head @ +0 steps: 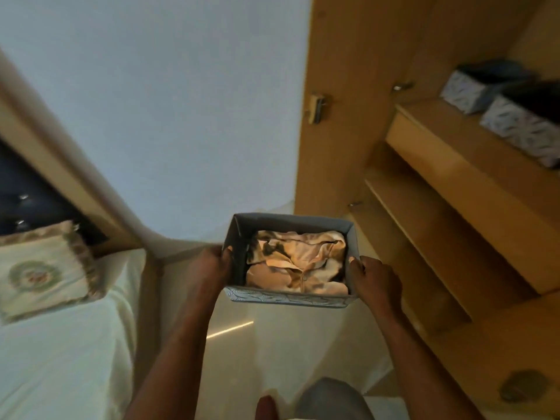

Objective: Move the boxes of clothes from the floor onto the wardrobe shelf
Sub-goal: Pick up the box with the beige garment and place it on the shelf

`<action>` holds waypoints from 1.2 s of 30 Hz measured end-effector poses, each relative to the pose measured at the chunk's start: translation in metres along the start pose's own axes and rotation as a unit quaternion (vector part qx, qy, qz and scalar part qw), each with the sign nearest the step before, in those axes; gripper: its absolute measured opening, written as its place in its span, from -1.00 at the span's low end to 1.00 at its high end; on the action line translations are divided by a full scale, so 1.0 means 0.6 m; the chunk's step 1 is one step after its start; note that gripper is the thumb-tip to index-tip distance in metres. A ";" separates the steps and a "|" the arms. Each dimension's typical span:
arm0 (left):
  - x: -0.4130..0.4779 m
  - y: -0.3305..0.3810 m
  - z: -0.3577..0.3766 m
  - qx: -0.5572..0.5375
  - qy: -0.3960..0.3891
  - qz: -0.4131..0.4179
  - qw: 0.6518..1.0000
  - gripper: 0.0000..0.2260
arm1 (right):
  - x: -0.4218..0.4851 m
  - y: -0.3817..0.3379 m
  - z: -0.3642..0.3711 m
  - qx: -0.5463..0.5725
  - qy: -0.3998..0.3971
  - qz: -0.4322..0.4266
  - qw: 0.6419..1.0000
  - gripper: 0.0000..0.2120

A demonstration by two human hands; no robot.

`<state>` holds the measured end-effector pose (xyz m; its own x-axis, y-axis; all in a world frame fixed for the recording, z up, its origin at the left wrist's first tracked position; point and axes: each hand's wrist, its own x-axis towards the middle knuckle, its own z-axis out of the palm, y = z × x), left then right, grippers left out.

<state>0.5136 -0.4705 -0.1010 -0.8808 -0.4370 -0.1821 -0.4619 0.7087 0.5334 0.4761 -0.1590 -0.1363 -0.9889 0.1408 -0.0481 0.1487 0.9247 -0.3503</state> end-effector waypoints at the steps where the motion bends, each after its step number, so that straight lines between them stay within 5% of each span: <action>1: 0.026 0.022 0.012 0.001 -0.010 0.009 1.000 -0.69 | 0.020 0.012 -0.004 0.001 0.005 0.019 1.000 -0.60; 18: 0.347 0.587 0.277 0.026 -0.146 0.231 0.962 -0.70 | 0.390 0.296 -0.183 0.054 0.127 0.237 0.962 -0.62; 28: 0.429 0.929 0.447 0.023 -0.248 0.396 0.884 -0.68 | 0.472 0.456 -0.273 0.074 0.212 0.420 0.879 -0.55; 36: 0.421 1.166 0.564 -0.006 -0.322 0.395 0.860 -0.68 | 0.554 0.546 -0.344 0.080 0.283 0.506 0.811 -0.61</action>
<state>-0.0674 0.1019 -0.0534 -0.7955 0.5796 -0.1766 0.3059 0.6359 0.7086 0.1973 0.2640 -0.0739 -0.1934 0.9805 0.0353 0.8352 0.1835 -0.5184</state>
